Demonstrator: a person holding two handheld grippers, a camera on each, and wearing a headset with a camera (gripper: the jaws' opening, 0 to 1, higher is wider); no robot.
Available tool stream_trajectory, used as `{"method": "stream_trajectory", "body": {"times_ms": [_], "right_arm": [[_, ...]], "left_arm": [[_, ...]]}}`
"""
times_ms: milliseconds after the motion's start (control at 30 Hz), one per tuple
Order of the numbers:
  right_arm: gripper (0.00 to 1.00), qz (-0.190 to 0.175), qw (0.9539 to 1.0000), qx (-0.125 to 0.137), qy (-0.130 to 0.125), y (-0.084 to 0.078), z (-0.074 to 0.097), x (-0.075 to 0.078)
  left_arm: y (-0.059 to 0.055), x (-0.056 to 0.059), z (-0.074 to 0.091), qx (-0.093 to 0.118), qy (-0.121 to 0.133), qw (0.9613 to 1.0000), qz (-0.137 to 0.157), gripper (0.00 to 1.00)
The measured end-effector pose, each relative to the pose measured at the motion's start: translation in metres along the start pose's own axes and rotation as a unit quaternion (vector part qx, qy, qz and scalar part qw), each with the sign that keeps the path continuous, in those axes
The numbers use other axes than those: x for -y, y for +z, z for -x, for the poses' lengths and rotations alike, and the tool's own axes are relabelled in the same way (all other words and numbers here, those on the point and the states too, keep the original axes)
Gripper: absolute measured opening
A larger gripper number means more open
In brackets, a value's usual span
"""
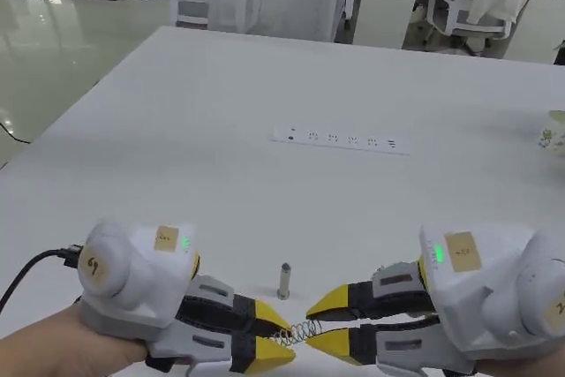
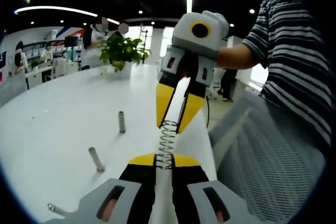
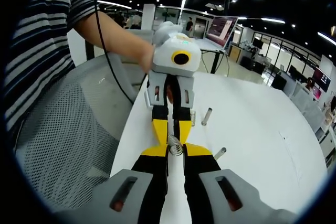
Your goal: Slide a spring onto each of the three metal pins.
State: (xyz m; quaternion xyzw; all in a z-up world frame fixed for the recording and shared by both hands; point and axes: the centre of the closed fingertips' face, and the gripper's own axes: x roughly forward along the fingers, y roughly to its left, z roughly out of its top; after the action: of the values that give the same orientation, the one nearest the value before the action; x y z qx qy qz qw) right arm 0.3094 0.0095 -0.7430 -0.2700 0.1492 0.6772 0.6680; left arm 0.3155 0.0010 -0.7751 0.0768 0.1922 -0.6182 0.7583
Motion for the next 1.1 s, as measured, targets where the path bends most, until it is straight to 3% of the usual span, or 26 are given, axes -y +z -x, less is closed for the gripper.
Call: {"method": "stream_trajectory", "body": {"times_ms": [167,500,1100], "right_arm": [[0.07,0.016,0.9999,-0.004,0.001,0.002,-0.003,-0.001],[0.07,0.035,0.9993,0.016,0.002,0.021,-0.010,-0.004],[0.07,0.049,0.9986,0.021,-0.003,0.027,-0.013,-0.003]], "left_arm": [[-0.001,-0.001,0.001,-0.004,0.002,1.0000,-0.004,0.02],[0.001,0.002,-0.004,-0.006,-0.001,1.0000,-0.006,0.02],[0.005,0.002,-0.005,0.001,0.000,1.0000,0.002,0.03]]}}
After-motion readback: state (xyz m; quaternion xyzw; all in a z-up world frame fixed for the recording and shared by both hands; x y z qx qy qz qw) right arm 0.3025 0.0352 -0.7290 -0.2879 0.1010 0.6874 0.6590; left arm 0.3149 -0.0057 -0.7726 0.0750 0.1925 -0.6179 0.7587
